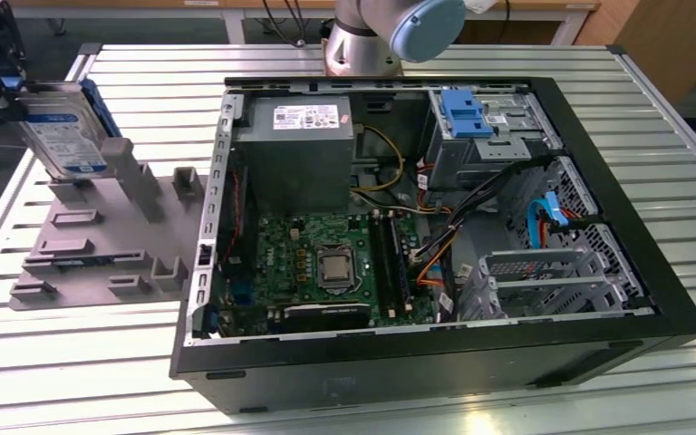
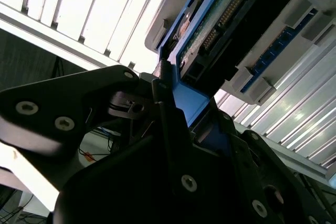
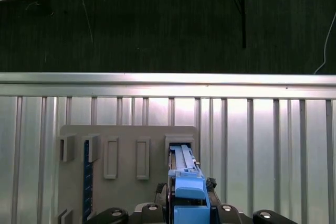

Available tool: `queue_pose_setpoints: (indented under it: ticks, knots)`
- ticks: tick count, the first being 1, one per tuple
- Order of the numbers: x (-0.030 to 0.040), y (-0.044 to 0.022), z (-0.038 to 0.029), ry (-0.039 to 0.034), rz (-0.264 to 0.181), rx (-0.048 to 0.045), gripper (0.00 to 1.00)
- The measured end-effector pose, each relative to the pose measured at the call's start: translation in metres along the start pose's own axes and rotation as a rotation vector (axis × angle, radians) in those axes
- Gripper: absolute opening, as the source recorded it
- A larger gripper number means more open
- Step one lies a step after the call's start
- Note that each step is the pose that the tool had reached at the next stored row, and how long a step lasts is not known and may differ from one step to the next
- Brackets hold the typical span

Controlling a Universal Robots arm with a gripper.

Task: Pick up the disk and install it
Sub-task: 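Pick up the disk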

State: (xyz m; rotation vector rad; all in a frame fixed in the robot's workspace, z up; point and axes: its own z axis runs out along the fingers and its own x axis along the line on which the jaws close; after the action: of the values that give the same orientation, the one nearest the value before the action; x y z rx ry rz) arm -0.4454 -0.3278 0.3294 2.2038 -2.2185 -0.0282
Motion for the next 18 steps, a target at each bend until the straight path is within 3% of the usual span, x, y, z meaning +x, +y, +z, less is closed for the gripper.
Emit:
queue_pose_setpoints:
  ticks: [18]
  knots:
    - [0.0, 0.0001, -0.0059, 0.0, 0.0, 0.0, 0.36]
